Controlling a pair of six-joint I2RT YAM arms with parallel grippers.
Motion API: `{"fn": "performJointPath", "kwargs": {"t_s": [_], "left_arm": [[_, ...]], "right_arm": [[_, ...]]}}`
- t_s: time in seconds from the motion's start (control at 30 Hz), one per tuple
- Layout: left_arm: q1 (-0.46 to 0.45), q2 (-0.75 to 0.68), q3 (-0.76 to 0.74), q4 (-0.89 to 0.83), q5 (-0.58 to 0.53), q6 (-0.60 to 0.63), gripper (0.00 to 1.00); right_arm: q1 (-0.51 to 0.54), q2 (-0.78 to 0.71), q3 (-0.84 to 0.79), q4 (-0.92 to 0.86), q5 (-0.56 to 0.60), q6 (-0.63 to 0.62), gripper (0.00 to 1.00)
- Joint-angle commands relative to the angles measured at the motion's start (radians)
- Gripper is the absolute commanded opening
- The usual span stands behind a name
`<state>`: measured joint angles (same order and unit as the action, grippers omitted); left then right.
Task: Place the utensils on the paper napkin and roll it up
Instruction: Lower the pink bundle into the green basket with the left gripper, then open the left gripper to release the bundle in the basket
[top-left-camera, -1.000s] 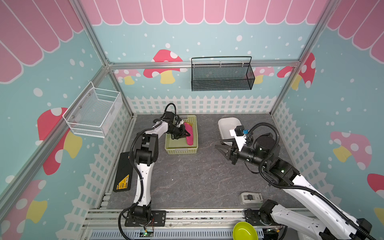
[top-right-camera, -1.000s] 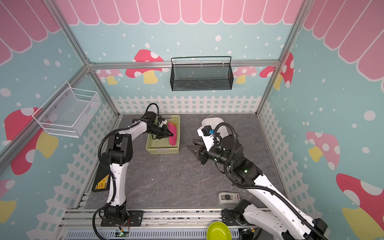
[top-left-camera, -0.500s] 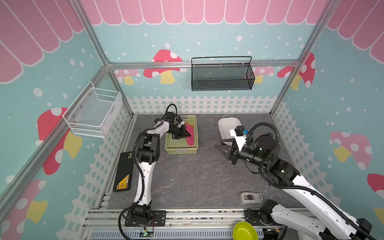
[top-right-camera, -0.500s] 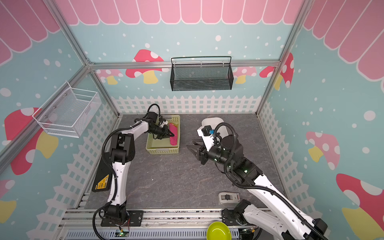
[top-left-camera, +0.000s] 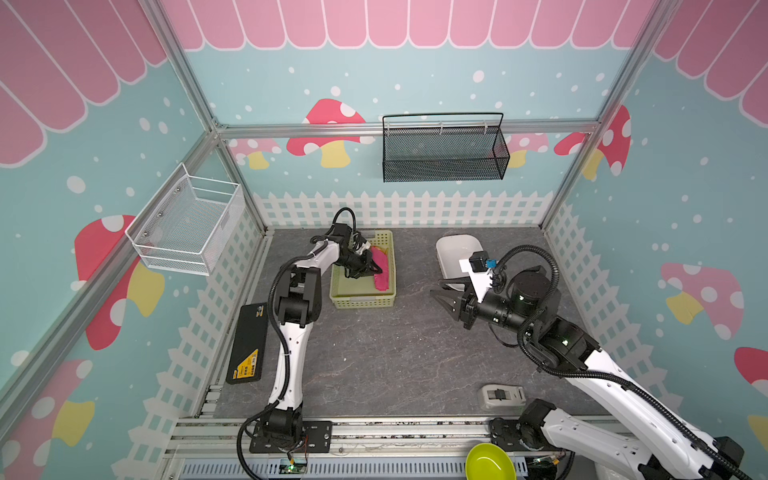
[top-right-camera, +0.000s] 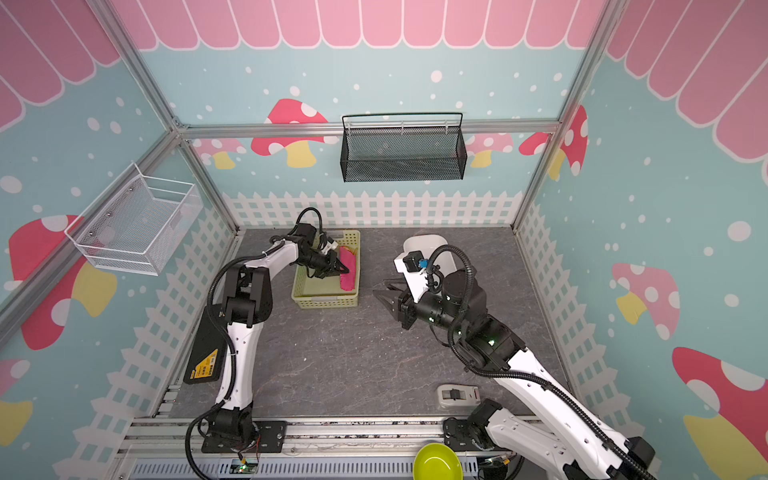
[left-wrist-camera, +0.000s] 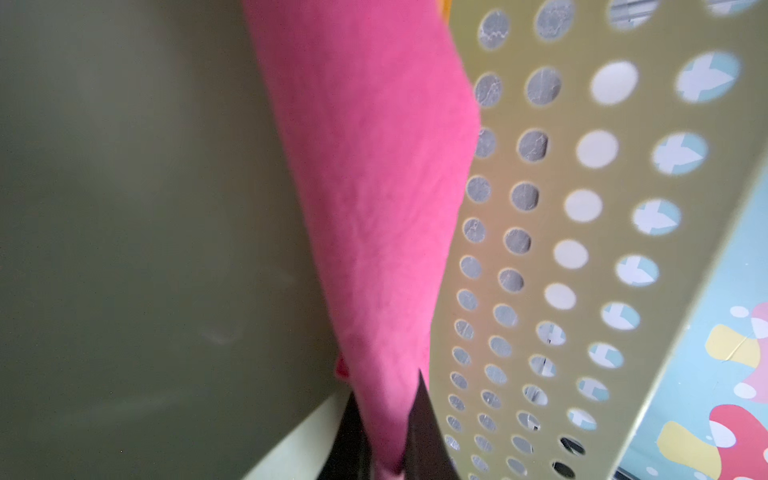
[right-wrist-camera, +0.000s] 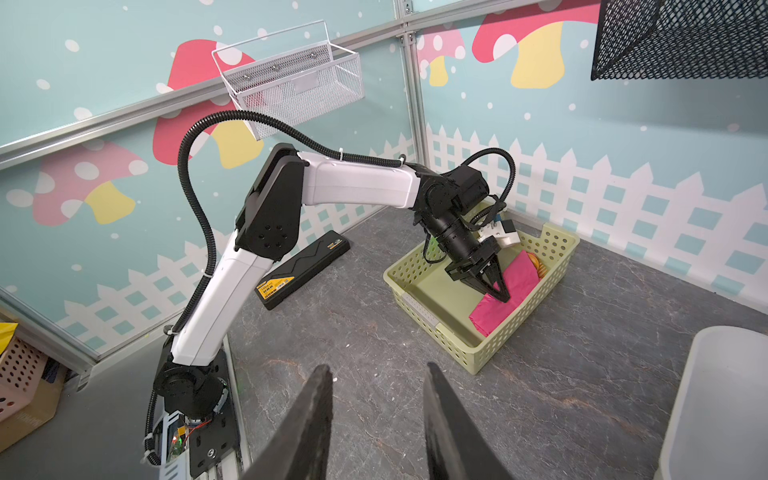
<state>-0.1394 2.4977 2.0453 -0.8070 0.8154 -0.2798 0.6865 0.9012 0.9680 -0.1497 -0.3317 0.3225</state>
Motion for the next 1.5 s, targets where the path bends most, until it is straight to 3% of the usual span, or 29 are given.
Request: {"fn": "performJointPath", "kwargs": {"t_s": [0.0, 0.57, 0.9, 1.23, 1.47], "left_arm": [[-0.008, 0.039, 0.017, -0.068, -0.064, 0.043, 0.02], [-0.022, 0.027, 0.029, -0.124, -0.219, 0.082, 0.26], [-0.022, -0.012, 0.036, -0.122, -0.284, 0.078, 0.35], [-0.022, -0.059, 0.063, -0.112, -0.321, 0.05, 0.39], [-0.023, -0.034, 0.102, -0.109, -0.314, 0.035, 0.36]], "right_arm": [[-0.007, 0.004, 0.017, 0.0, -0.011, -0.01, 0.39], [-0.006, -0.001, 0.024, -0.008, -0.02, -0.003, 0.39], [-0.007, -0.006, 0.028, -0.014, -0.022, -0.002, 0.39], [-0.006, -0.03, 0.02, -0.01, -0.017, -0.001, 0.39], [-0.006, -0.039, 0.016, -0.011, -0.015, -0.005, 0.39]]}}
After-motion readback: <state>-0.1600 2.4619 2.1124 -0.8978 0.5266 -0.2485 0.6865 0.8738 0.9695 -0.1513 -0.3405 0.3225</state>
